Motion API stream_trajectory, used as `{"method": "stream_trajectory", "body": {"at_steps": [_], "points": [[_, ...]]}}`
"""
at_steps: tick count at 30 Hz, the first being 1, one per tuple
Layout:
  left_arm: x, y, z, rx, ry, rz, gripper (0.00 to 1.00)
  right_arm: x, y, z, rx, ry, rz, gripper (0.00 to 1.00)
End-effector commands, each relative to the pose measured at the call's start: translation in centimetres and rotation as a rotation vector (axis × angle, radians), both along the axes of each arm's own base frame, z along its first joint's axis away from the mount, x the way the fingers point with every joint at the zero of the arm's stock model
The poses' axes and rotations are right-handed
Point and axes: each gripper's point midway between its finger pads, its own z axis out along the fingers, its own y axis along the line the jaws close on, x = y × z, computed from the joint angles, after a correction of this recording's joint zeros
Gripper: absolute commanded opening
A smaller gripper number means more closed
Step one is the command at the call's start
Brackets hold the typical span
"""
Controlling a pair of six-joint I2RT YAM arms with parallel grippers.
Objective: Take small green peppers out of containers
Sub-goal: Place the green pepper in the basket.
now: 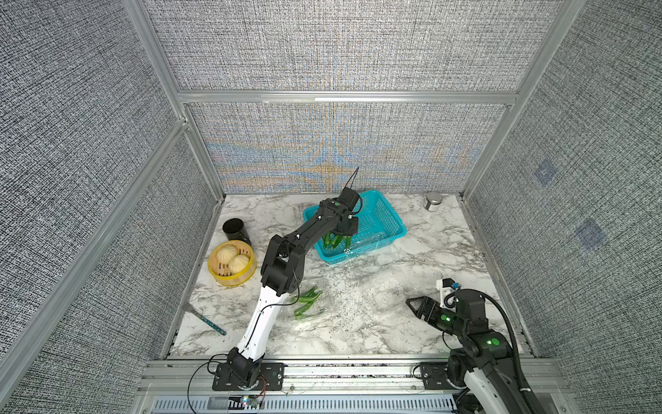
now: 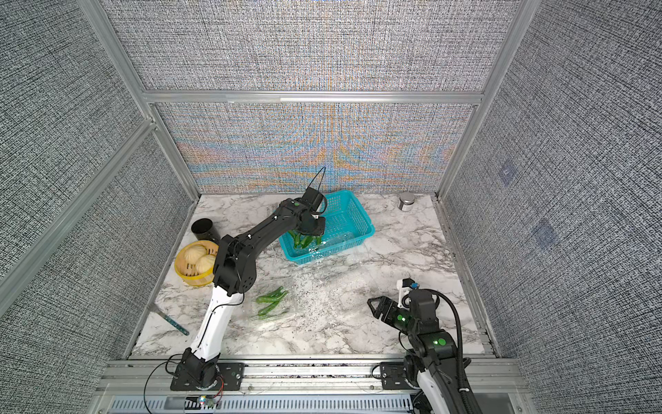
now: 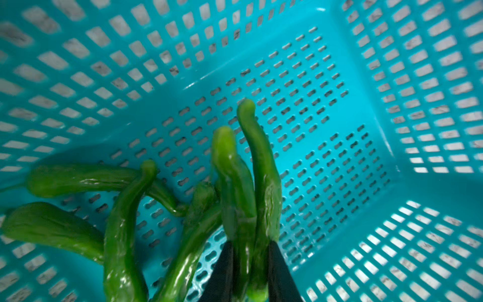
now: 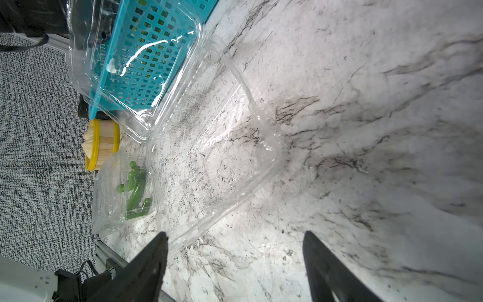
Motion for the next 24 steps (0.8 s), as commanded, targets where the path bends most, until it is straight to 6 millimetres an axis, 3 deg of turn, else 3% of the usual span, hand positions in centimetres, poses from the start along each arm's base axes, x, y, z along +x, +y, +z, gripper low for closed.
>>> {"method": "stream_trajectory", "body": {"at_steps": [1, 6, 9, 12, 19, 24], "points": [[-0.1, 0.0, -0.9, -0.011, 0.018, 0.007, 0.25, -0.1, 0.1, 0.3, 0.005, -0.003, 0.009, 0.81], [-0.2, 0.7, -0.2, 0.018, 0.003, 0.018, 0.62, -0.1, 0.2, 0.4, 0.004, -0.003, 0.012, 0.81], [-0.2, 1.2, 1.9, 0.022, -0.029, 0.027, 0.82, -0.1, 0.1, 0.8, -0.007, -0.015, 0.017, 0.81], [-0.2, 1.7, 4.5, 0.023, -0.067, 0.035, 0.93, -0.1, -0.1, 1.4, -0.028, -0.025, 0.022, 0.81], [-2.0, 4.5, 11.3, 0.044, -0.136, 0.078, 0.95, -0.3, -0.6, 5.0, -0.088, -0.099, 0.039, 0.8], [-6.5, 8.9, 15.6, 0.102, -0.171, 0.124, 0.92, -0.9, 0.6, 8.0, -0.073, -0.15, 0.106, 0.77]]}}
